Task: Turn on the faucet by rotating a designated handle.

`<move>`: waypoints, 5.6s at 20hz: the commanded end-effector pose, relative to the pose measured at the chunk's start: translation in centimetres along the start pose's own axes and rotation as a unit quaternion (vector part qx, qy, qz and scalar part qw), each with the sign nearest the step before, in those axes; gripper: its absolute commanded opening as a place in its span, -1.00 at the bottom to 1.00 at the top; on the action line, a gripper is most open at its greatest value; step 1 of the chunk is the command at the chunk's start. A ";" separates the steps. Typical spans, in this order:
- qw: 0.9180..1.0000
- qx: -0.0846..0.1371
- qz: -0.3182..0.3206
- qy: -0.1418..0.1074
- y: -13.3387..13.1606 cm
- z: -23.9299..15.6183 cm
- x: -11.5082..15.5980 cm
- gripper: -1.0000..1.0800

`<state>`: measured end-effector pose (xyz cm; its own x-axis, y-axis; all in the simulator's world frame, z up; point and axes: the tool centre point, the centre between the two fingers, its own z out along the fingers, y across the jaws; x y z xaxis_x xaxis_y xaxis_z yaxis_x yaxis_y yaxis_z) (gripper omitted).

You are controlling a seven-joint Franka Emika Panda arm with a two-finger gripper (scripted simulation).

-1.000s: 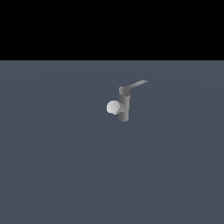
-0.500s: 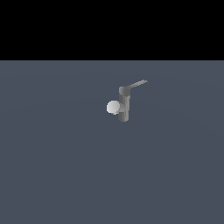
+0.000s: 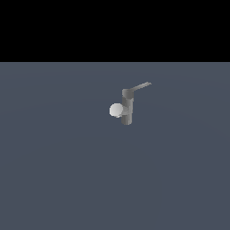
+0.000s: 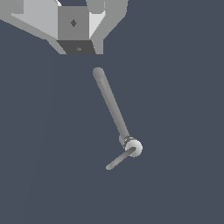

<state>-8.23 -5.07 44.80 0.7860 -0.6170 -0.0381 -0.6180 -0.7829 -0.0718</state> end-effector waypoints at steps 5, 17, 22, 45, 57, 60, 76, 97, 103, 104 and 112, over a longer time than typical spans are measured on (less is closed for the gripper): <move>0.995 0.003 0.103 -0.004 -1.7 3.2 5.0 -1.00; 0.957 -0.002 0.289 0.000 -3.6 11.2 13.6 -1.00; 0.932 -0.007 0.362 0.007 -3.9 15.2 16.8 -1.00; 0.851 -0.021 0.523 0.035 -3.6 26.1 23.4 -1.00; 0.851 -0.021 0.523 0.035 -2.4 26.1 21.6 -1.00; 0.851 -0.021 0.523 0.035 -2.1 26.1 20.9 -1.00; 0.851 -0.021 0.523 0.035 0.0 26.1 17.6 -1.00; 0.852 -0.019 0.522 0.036 -1.5 26.2 11.4 -1.00; 0.848 -0.007 0.528 0.042 -1.8 25.1 11.3 -1.00; 0.849 -0.009 0.527 0.041 -2.3 25.3 10.9 -1.00; 0.851 -0.018 0.524 0.036 -6.6 26.7 7.5 -1.00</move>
<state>2.42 -5.93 19.66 -0.2370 -0.9715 0.0026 -0.9711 0.2368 -0.0304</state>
